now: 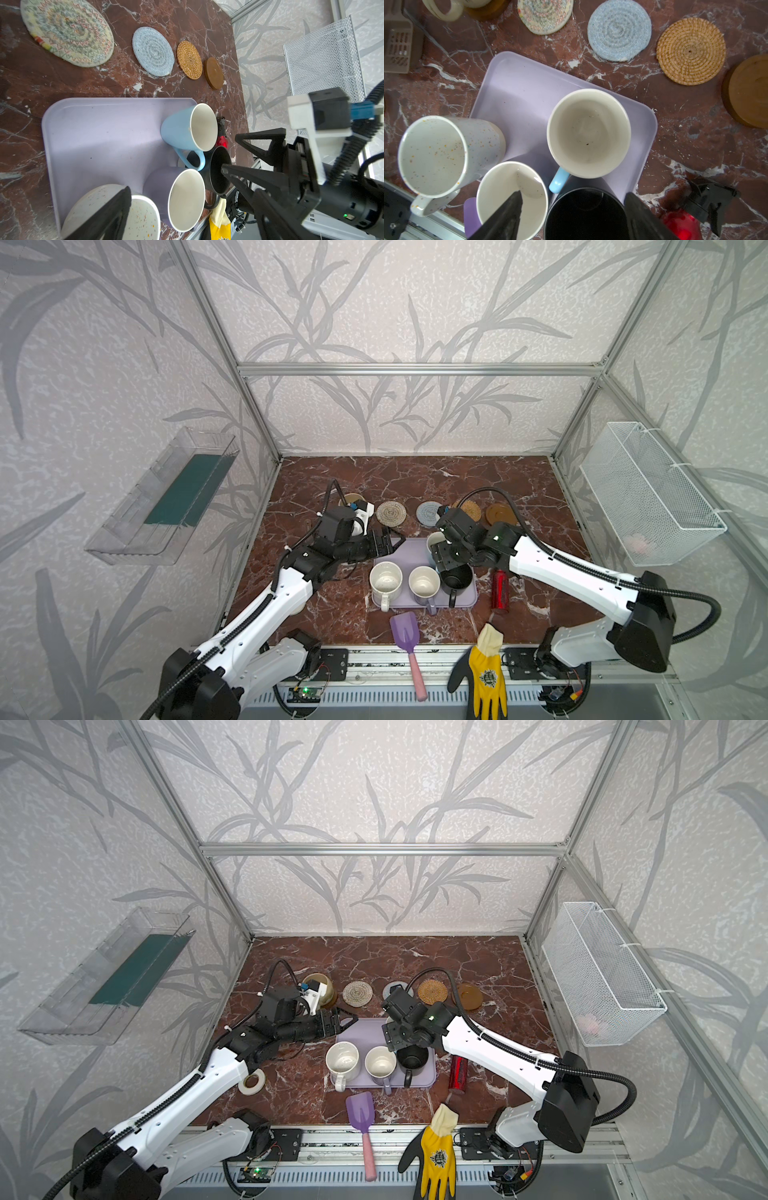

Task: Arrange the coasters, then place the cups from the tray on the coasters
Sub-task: 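Lower right gripper onto light-blue mug rim on the tray and close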

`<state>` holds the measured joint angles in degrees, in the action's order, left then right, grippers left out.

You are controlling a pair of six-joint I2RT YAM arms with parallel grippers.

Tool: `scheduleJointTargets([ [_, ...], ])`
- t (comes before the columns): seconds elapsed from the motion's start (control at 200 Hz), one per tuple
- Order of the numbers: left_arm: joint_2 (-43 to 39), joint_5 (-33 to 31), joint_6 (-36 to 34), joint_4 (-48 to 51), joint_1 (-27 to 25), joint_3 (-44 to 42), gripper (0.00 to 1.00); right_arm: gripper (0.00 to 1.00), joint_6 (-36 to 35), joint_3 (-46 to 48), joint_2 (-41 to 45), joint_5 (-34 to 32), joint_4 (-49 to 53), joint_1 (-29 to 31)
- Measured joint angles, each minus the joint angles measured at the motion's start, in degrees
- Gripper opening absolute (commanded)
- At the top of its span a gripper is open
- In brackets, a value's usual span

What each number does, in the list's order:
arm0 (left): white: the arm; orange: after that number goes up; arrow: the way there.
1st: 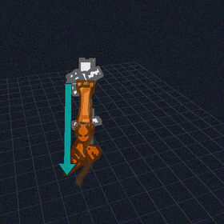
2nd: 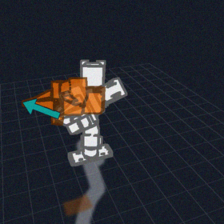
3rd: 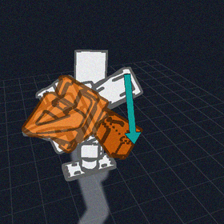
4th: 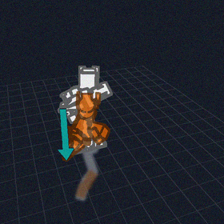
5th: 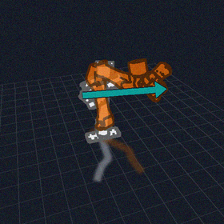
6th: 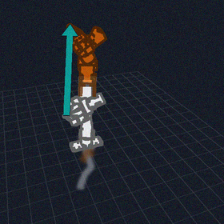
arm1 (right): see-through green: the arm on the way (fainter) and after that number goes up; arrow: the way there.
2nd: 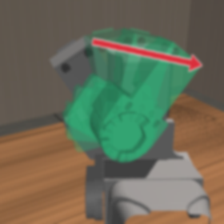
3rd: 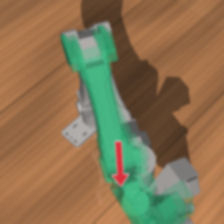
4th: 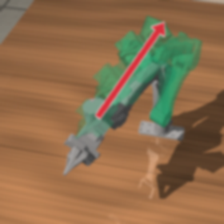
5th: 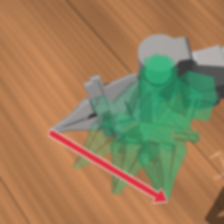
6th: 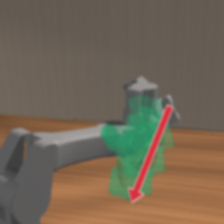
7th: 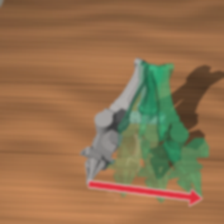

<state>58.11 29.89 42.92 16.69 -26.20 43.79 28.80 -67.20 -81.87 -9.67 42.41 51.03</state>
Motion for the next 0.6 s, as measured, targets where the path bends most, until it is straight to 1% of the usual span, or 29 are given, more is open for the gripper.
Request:
scheduleJointTargets([
  [0.345,0.09,-0.55,1.49,-1.36,-0.79,-0.02,0.93,0.78,0.15,-0.09,-5.11,0.33,-0.74,-0.50],
  [0.46,0.09,-1.70,1.44,-0.90,-0.81,-0.02,0.93,0.78,0.28,-0.26,-6.23,0.28,-0.11,-0.63],
  [0.6,-0.20,-3.23,0.83,-0.31,-0.81,-0.02,0.93,0.74,0.35,-0.26,-6.67,0.55,-0.15,-1.14],
])
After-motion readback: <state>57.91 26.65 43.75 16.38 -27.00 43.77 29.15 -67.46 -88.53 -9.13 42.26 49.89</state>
